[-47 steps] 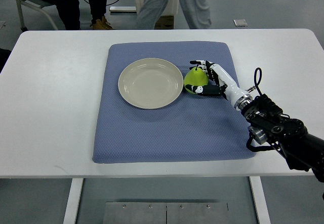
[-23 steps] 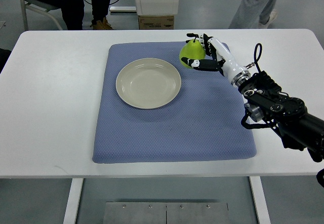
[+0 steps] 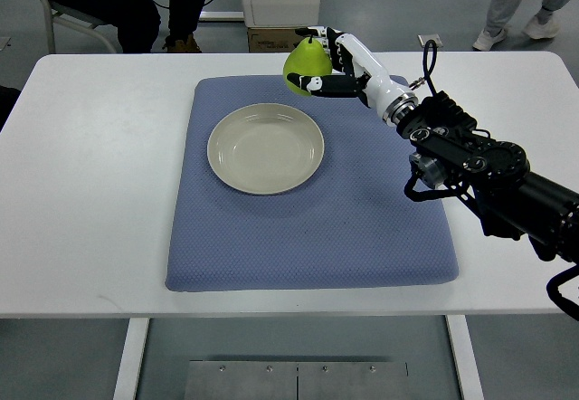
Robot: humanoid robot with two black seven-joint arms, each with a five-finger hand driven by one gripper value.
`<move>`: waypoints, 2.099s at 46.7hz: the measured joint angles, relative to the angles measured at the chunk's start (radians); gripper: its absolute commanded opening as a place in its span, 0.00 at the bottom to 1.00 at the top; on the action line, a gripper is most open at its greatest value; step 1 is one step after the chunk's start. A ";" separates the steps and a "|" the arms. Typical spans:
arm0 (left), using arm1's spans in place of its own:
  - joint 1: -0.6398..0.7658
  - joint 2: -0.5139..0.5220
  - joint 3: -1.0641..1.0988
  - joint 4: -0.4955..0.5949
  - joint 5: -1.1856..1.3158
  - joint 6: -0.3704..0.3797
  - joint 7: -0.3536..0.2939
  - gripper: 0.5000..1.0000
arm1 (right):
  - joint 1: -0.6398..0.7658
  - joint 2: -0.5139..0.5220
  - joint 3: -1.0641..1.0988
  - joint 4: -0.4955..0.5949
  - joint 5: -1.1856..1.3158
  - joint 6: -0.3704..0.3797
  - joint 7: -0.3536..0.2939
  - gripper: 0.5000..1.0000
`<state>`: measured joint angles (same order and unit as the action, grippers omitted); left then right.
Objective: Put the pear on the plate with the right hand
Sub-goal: 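Carry the pear with the right hand over the cream plate, then lower the pear onto the plate and open the right hand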
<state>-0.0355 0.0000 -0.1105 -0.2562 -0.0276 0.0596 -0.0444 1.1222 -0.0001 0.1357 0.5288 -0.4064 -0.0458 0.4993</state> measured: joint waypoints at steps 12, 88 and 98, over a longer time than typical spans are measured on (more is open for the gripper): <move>0.000 0.000 0.000 0.000 0.000 0.000 0.000 1.00 | -0.003 0.000 -0.002 0.008 -0.001 0.000 -0.003 0.00; 0.000 0.000 0.000 0.000 0.000 0.000 0.000 1.00 | -0.113 0.000 -0.116 0.082 -0.001 -0.013 0.007 1.00; 0.000 0.000 0.000 0.000 0.000 0.000 0.000 1.00 | -0.108 0.000 -0.116 0.075 -0.002 -0.012 0.007 1.00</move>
<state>-0.0353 0.0000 -0.1105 -0.2562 -0.0276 0.0597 -0.0445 1.0139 0.0000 0.0202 0.6033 -0.4080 -0.0575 0.5063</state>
